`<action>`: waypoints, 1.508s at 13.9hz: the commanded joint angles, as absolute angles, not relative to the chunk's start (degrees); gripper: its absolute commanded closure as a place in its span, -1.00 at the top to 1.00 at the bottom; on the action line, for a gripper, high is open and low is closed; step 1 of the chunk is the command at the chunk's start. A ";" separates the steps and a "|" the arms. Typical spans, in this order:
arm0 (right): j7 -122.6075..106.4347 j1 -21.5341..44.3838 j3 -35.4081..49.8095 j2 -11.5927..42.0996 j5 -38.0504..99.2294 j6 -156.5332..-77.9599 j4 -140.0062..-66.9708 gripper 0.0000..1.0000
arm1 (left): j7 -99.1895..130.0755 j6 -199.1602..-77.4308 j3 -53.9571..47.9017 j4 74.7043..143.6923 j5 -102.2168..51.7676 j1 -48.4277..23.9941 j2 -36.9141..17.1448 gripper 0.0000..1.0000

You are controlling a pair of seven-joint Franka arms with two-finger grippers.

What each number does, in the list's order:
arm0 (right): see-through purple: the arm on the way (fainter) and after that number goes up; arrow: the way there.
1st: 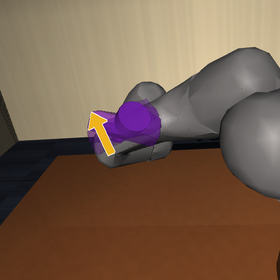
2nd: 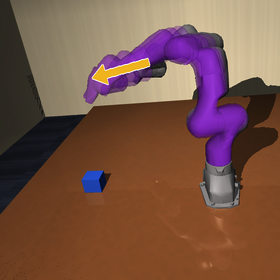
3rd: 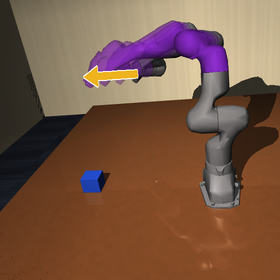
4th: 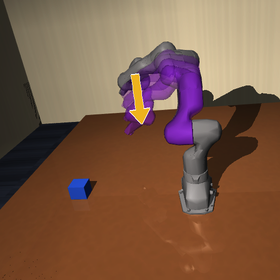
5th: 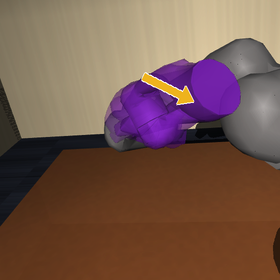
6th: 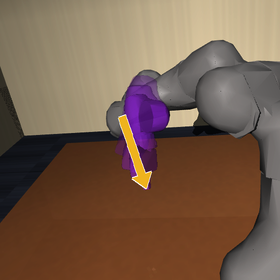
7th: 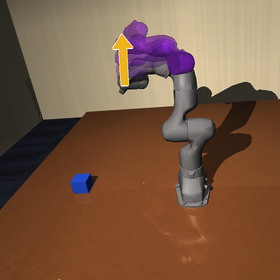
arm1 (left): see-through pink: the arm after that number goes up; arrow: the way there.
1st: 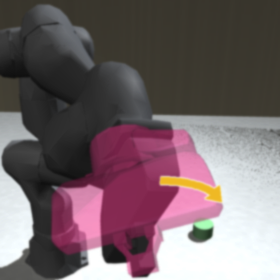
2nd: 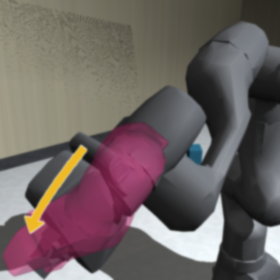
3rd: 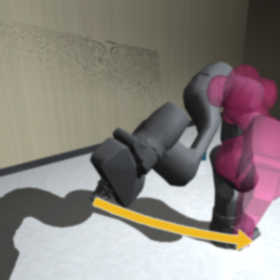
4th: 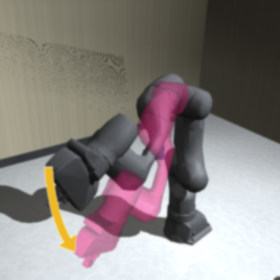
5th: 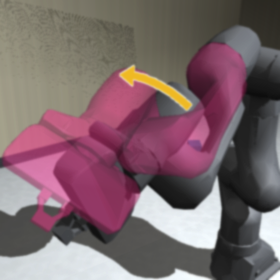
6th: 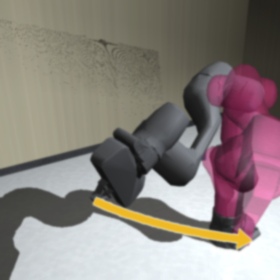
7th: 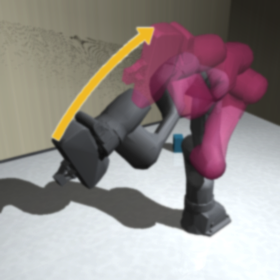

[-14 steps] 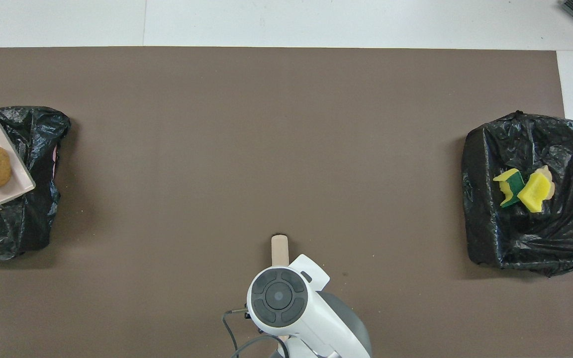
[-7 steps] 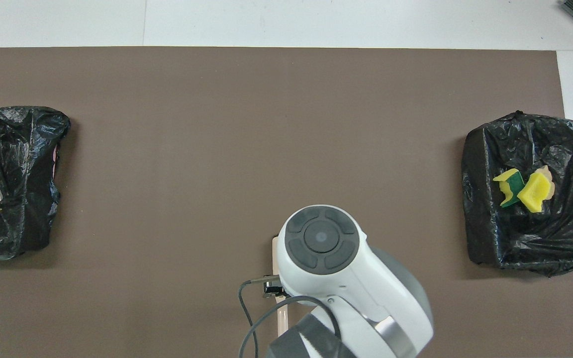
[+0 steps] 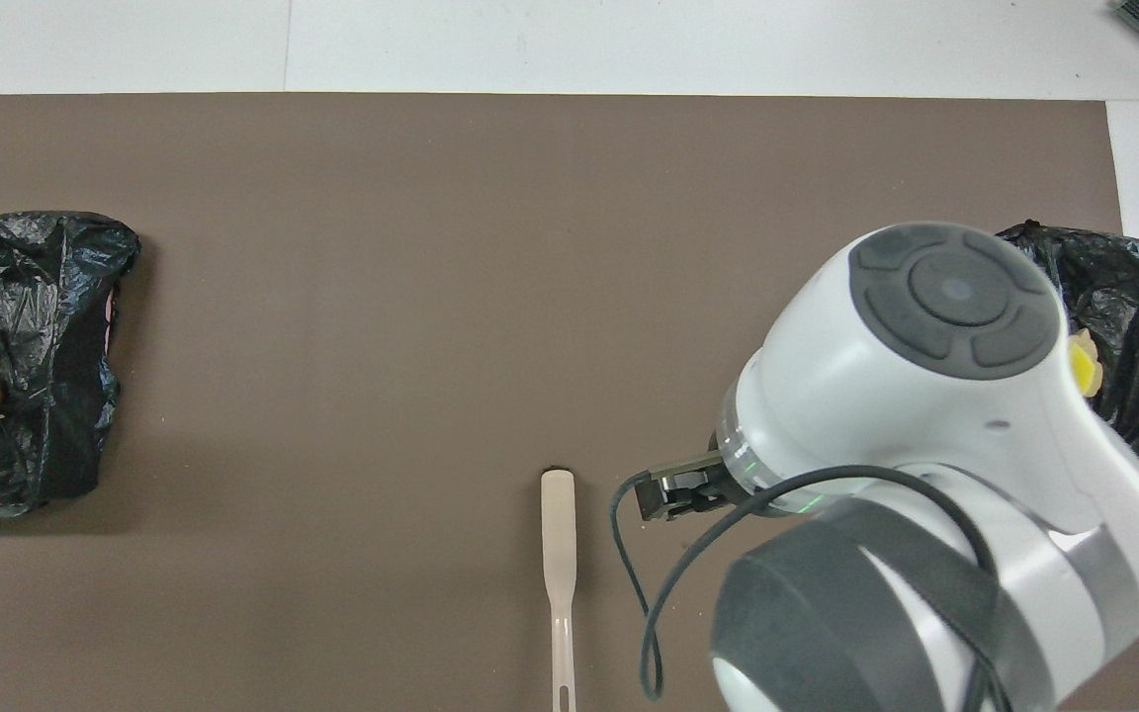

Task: Sweep and dump trash in bin
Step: 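Tip the dustpan into the bag while the right gripper withdraws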

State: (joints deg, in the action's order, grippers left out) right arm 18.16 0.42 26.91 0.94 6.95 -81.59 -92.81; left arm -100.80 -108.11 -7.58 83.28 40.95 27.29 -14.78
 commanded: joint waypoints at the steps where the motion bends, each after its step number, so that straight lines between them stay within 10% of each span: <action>1: 17.23 0.18 27.42 1.23 5.19 -80.51 -91.67 1.00 | -99.84 -107.93 -7.03 82.79 51.55 23.74 -13.98 -1.00; 15: 12.04 0.18 13.29 1.32 1.50 -78.14 -84.73 1.00 | -97.74 -106.88 -7.38 82.62 57.66 12.75 -9.23 -1.00; 21: 11.60 -0.35 4.41 1.32 -3.96 -78.84 -82.36 1.00 | -85.39 -102.33 -8.35 83.58 31.51 12.74 -4.83 -1.00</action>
State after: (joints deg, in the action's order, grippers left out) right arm 13.09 0.12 5.99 0.91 -2.79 -79.65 -84.69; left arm -91.90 -105.32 -8.44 82.84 37.90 13.08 -5.88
